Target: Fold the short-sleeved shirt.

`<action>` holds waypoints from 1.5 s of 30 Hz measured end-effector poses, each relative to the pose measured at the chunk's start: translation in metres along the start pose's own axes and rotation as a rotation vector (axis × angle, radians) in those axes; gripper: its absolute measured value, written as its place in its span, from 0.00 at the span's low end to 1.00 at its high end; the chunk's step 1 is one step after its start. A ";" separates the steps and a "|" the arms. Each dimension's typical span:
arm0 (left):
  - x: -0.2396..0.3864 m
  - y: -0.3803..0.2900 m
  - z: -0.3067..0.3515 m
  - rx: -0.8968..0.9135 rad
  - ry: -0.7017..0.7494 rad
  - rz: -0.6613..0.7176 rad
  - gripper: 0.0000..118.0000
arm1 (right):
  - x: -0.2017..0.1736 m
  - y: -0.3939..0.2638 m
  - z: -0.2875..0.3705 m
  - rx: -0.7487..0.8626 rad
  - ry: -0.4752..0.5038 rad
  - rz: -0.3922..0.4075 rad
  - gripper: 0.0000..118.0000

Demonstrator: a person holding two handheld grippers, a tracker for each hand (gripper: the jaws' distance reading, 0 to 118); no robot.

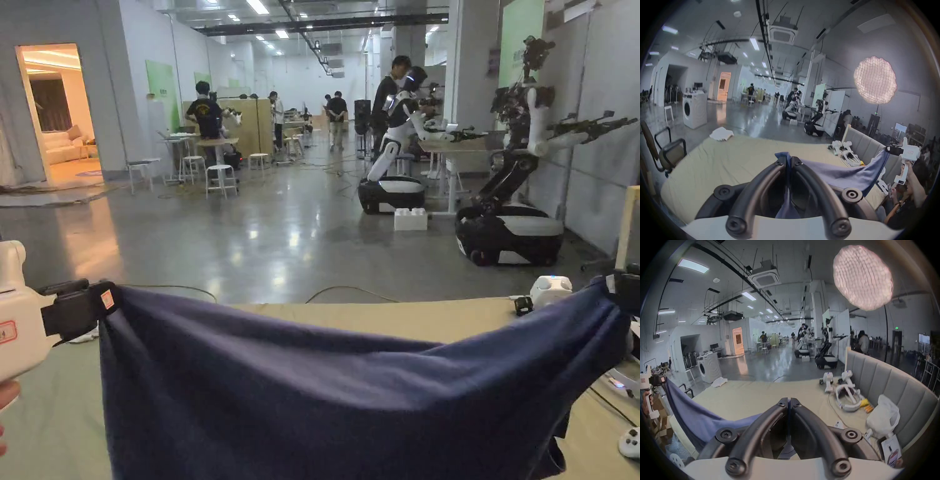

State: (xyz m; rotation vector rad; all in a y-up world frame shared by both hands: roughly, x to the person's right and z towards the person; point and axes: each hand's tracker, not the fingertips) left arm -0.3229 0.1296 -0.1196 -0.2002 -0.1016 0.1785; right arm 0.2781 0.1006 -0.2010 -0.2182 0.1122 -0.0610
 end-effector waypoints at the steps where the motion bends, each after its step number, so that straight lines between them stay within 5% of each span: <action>1: -0.001 0.009 0.000 0.013 0.006 0.000 0.06 | -0.001 0.009 -0.002 0.011 0.006 -0.002 0.02; 19: -0.007 0.116 -0.108 0.115 0.165 -0.053 0.06 | -0.043 0.146 -0.095 0.147 -0.149 0.125 0.02; 31: -0.006 0.127 -0.207 0.093 0.218 -0.069 0.06 | -0.054 0.177 -0.171 0.144 -0.222 0.118 0.02; 39: -0.010 0.106 -0.245 0.065 0.228 -0.038 0.06 | -0.052 0.152 -0.217 0.063 -0.243 0.084 0.02; 42: -0.015 0.064 -0.262 -0.032 0.242 -0.067 0.06 | -0.051 0.112 -0.231 -0.006 -0.238 0.121 0.02; 45: -0.024 0.006 -0.271 -0.153 0.223 -0.014 0.06 | -0.043 0.060 -0.238 -0.076 -0.203 0.068 0.02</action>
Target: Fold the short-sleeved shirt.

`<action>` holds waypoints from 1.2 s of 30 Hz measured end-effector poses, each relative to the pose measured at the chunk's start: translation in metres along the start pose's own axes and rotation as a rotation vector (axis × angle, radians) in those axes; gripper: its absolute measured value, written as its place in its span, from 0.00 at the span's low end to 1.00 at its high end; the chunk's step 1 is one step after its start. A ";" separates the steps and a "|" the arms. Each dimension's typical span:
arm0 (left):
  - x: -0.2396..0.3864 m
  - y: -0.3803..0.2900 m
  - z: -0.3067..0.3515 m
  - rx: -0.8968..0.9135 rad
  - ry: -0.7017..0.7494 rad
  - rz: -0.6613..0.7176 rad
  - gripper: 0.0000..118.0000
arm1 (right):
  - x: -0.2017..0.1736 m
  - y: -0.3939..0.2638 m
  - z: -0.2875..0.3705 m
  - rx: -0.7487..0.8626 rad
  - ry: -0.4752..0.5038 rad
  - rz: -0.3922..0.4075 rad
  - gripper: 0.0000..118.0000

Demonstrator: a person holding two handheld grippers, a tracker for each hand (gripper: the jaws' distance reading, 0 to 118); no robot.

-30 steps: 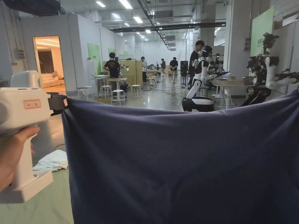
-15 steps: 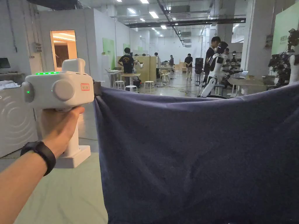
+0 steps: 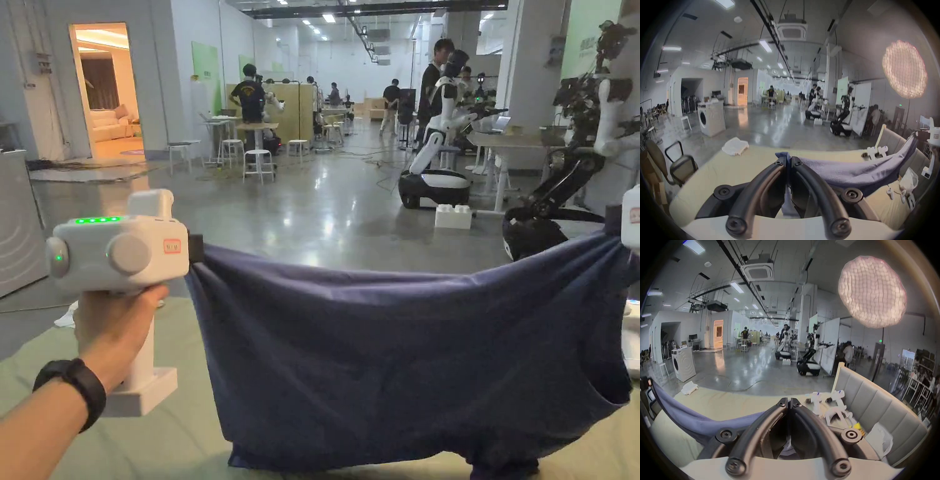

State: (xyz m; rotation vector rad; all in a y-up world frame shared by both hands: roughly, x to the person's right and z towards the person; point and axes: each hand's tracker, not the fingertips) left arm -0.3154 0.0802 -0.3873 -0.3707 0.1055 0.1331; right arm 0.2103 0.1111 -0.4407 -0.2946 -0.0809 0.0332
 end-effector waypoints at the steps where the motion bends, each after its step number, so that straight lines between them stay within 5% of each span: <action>1: -0.002 -0.018 -0.005 -0.047 -0.006 0.029 0.06 | 0.002 -0.017 -0.003 -0.029 0.014 -0.012 0.02; 7: -0.022 -0.108 0.008 -0.150 -0.065 0.107 0.06 | 0.023 -0.122 0.021 -0.127 0.051 -0.040 0.02; 14: -0.039 -0.205 0.115 -0.137 -0.156 0.099 0.06 | 0.065 -0.233 0.130 -0.158 0.088 -0.062 0.02; 20: -0.050 -0.297 0.190 -0.202 -0.148 0.087 0.06 | 0.095 -0.333 0.214 -0.298 0.117 -0.259 0.02; 29: -0.070 -0.380 0.209 -0.394 -0.082 0.154 0.06 | 0.087 -0.420 0.247 -0.516 0.093 -0.174 0.02; 31: -0.074 -0.388 0.203 -0.428 -0.069 0.175 0.23 | 0.086 -0.427 0.241 -0.536 0.091 -0.150 0.06; 32: -0.077 -0.389 0.201 -0.438 -0.047 0.183 0.45 | 0.085 -0.429 0.238 -0.553 0.081 -0.132 0.22; 33: -0.080 -0.390 0.198 -0.450 -0.035 0.190 0.75 | 0.085 -0.431 0.234 -0.576 0.055 -0.116 0.60; 34: -0.082 -0.389 0.197 -0.450 -0.032 0.203 0.87 | 0.086 -0.432 0.232 -0.587 0.045 -0.119 0.77; 36: -0.085 -0.382 0.201 -0.430 -0.024 0.220 0.88 | 0.093 -0.429 0.233 -0.595 0.072 -0.140 0.73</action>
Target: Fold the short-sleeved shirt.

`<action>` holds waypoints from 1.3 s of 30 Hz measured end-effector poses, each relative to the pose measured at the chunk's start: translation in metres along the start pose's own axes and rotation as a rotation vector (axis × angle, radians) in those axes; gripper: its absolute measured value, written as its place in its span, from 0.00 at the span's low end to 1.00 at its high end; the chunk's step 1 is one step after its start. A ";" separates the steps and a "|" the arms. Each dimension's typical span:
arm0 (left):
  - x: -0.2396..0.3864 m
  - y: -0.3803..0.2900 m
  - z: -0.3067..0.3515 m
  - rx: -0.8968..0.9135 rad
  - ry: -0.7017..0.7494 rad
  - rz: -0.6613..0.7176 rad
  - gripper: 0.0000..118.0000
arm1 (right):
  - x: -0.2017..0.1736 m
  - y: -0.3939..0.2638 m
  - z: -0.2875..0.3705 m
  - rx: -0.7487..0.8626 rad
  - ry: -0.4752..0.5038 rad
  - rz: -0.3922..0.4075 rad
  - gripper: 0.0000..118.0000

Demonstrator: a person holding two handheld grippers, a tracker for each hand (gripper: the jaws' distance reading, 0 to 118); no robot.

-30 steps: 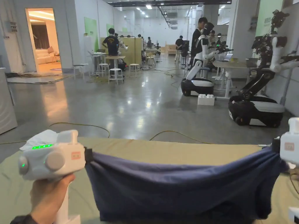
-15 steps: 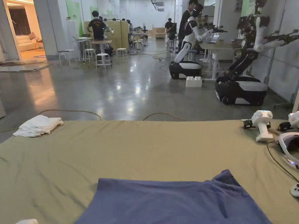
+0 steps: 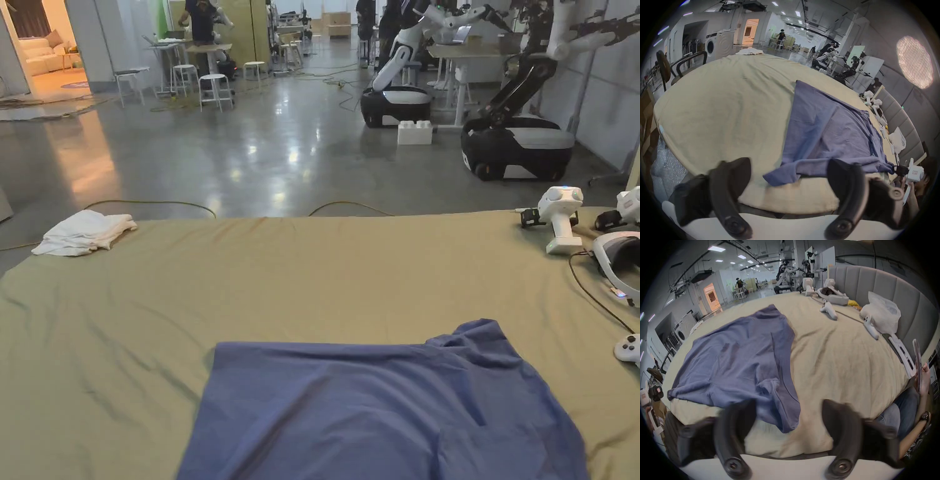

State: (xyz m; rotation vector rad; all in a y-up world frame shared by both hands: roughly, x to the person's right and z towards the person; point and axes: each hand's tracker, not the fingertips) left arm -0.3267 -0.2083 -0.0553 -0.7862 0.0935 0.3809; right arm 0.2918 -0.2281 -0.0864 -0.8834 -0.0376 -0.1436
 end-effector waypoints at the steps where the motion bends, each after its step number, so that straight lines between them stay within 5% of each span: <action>1: 0.002 0.005 0.008 0.044 -0.007 -0.007 0.88 | 0.000 0.003 0.009 0.035 0.014 -0.009 0.73; 6: 0.055 0.033 0.089 0.364 -0.008 -0.245 0.88 | -0.022 0.032 0.076 0.269 0.057 0.064 0.73; 13: 0.141 0.034 0.201 0.753 0.015 -0.358 0.87 | -0.086 0.049 0.191 0.667 0.153 0.154 0.72; 16: 0.163 0.027 0.212 0.785 0.089 -0.459 0.82 | -0.101 0.049 0.211 0.768 0.147 0.192 0.54; 17: 0.169 0.024 0.213 0.782 0.107 -0.482 0.72 | -0.107 0.049 0.216 0.790 0.146 0.209 0.43; 19: 0.173 0.018 0.215 0.801 0.101 -0.482 0.00 | -0.111 0.047 0.218 0.820 0.162 0.220 0.08; 20: 0.176 0.015 0.215 0.826 0.133 -0.460 0.00 | -0.114 0.046 0.219 0.826 0.171 0.229 0.00; 23: 0.170 0.016 0.219 0.775 0.025 -0.417 0.00 | -0.118 0.043 0.216 0.823 0.186 0.238 0.00; 30: 0.161 0.025 0.220 0.772 0.016 -0.408 0.00 | -0.128 0.044 0.211 0.795 0.197 0.269 0.00; 38: 0.102 0.035 0.150 0.447 -0.056 -0.256 0.00 | -0.124 0.034 0.189 0.686 0.222 0.230 0.00; 39: 0.088 0.035 0.133 0.383 -0.064 -0.225 0.12 | -0.122 0.032 0.186 0.667 0.225 0.230 0.00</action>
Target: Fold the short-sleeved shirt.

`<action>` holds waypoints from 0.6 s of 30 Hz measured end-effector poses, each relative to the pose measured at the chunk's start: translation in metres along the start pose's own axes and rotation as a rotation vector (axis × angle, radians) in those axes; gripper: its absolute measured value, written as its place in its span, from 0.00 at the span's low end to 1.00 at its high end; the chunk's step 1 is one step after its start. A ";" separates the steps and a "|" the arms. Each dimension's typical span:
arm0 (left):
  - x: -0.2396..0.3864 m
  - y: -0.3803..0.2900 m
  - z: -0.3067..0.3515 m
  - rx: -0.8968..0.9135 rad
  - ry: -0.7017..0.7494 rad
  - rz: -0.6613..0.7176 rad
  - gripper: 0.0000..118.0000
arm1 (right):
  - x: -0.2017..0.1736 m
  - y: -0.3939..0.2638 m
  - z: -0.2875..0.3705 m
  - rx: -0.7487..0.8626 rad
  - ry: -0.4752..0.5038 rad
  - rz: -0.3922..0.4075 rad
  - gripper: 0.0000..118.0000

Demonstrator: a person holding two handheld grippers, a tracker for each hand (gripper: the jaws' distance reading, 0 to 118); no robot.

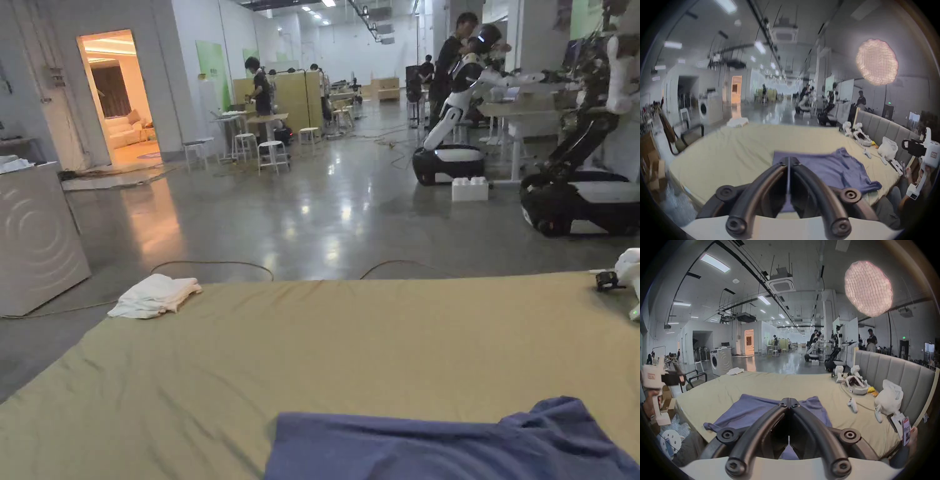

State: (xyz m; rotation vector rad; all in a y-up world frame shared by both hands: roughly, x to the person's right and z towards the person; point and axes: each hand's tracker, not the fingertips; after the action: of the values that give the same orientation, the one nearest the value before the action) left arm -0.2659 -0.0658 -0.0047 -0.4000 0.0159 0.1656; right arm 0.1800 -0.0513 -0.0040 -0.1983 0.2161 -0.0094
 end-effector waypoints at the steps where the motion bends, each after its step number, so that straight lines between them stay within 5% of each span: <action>1: -0.012 -0.010 -0.015 -0.067 0.009 0.011 0.25 | 0.002 -0.004 -0.001 -0.016 0.000 -0.008 0.00; 3: -0.031 -0.036 -0.042 -0.173 0.064 0.004 0.51 | 0.005 -0.010 -0.001 -0.057 -0.002 -0.034 0.00; 5: -0.052 -0.059 -0.063 -0.251 0.065 0.040 0.61 | 0.008 -0.017 0.000 -0.069 -0.007 -0.049 0.00; 15: -0.078 -0.120 -0.134 -0.511 0.050 0.141 0.62 | 0.018 -0.034 -0.004 -0.156 -0.038 -0.095 0.00; 18: -0.071 -0.123 -0.153 -0.601 0.056 0.108 0.50 | 0.021 -0.035 -0.004 -0.158 -0.045 -0.108 0.00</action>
State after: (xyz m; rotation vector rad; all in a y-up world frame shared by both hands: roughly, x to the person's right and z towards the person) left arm -0.3134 -0.2478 -0.0950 -1.0042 0.0437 0.2659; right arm 0.2001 -0.0869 -0.0052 -0.3672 0.1608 -0.0952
